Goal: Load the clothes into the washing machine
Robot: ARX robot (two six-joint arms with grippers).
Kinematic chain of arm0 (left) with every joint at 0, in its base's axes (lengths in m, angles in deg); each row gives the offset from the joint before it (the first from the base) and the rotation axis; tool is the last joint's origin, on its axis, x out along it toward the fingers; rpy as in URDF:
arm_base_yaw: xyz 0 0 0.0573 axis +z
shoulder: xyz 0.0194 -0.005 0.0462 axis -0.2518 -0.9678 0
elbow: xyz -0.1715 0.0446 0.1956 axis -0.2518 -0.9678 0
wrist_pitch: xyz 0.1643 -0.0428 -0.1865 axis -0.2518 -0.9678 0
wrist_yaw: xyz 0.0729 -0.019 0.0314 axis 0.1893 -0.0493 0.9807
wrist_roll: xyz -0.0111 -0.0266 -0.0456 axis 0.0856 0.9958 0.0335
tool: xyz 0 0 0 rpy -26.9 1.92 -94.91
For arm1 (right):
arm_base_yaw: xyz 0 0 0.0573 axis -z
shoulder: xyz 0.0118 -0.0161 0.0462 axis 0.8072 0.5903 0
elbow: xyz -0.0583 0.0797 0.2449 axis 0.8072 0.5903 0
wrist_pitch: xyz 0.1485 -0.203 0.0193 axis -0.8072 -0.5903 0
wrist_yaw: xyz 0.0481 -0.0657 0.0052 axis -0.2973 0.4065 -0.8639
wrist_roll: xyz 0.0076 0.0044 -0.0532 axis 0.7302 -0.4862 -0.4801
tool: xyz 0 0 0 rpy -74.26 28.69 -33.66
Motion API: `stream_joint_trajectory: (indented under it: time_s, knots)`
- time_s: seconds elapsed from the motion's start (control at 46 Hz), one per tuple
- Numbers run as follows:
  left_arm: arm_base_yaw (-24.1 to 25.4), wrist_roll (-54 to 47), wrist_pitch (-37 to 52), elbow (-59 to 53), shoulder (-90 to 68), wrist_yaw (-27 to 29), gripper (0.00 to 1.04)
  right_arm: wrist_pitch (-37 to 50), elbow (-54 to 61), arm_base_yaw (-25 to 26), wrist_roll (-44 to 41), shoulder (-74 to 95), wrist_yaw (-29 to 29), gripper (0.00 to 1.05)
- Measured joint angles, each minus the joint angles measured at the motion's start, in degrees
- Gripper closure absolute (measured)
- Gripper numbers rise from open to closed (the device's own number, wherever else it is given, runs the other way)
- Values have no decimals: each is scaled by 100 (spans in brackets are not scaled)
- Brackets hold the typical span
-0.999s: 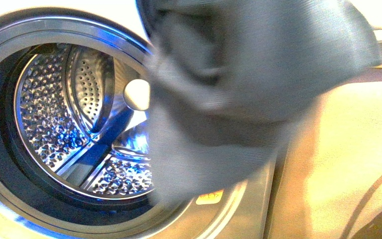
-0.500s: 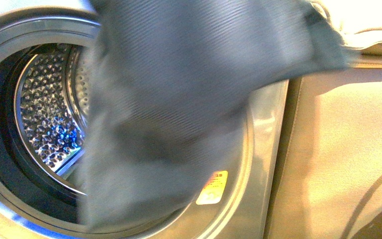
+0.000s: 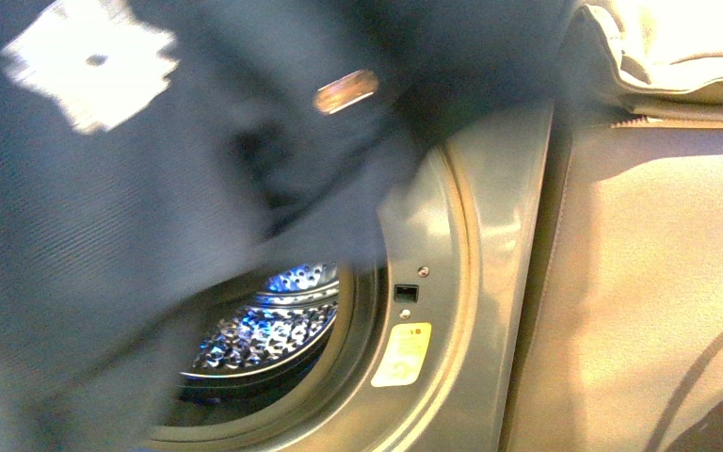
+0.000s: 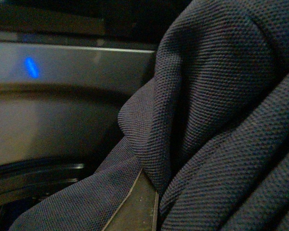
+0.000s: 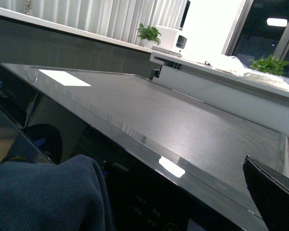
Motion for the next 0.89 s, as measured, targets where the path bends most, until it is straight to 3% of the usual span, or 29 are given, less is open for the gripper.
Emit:
stream_joint_trajectory:
  time_s: [0.239,0.413,0.89]
  knots:
    - [656,275,179,-409,85,-435,97,-17,52,-33,-17,70,-39,8]
    - [1123,463,251,-706,-190,-280,97,44,-76,74,118,-160,199,8]
    - [1331,341,852,-1473,-518,-597,97,59,-105,61,142,-192,184,8]
